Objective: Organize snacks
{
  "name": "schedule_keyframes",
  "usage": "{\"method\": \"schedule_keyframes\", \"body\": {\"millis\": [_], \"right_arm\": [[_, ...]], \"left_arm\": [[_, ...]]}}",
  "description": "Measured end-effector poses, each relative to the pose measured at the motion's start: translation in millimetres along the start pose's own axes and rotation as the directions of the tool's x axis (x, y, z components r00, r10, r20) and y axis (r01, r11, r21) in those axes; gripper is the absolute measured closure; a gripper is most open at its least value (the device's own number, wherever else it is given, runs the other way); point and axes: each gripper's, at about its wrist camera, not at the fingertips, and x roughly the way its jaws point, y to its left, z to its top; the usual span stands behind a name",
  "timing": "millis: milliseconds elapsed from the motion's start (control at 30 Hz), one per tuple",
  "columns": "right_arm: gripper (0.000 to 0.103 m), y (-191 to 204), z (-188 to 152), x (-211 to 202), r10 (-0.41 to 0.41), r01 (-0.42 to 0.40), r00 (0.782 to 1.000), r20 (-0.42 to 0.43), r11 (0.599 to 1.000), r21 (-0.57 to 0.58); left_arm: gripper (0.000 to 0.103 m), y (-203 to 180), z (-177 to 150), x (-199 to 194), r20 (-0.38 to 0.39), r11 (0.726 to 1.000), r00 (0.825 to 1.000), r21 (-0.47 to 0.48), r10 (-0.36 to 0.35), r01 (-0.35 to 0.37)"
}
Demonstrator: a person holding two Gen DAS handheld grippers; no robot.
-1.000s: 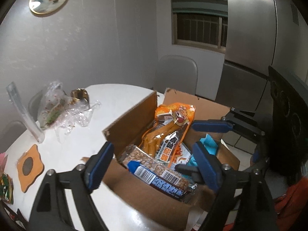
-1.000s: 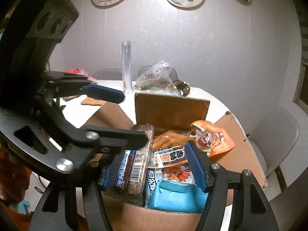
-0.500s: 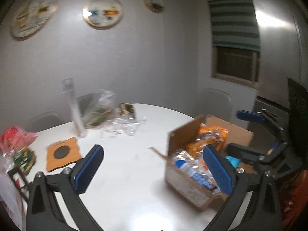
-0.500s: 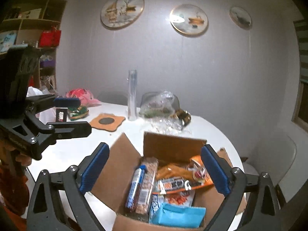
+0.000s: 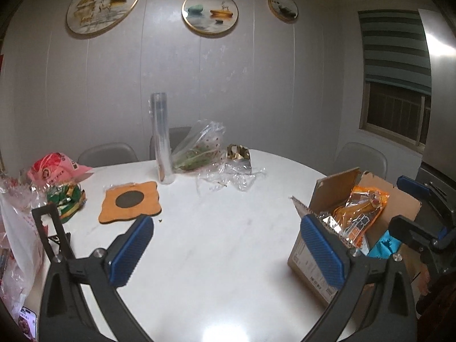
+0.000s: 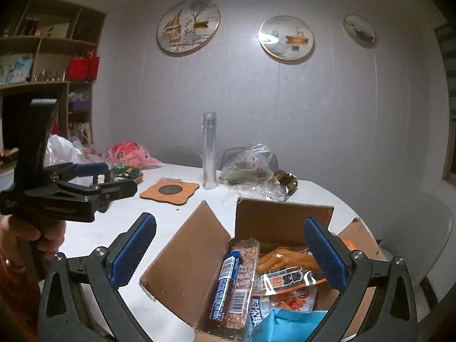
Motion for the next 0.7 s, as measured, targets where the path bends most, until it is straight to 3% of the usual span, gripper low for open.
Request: {"method": "schedule_keyframes", "body": {"millis": [700], "right_arm": [[0.0,-1.3,-4.1,0.6,0.001,-0.001,1.0,-0.004,1.0,0.008]], "left_arm": [[0.001,-8.6,-2.8,4.5,-0.017,1.0,1.0,0.007,-0.018,0.019]]}}
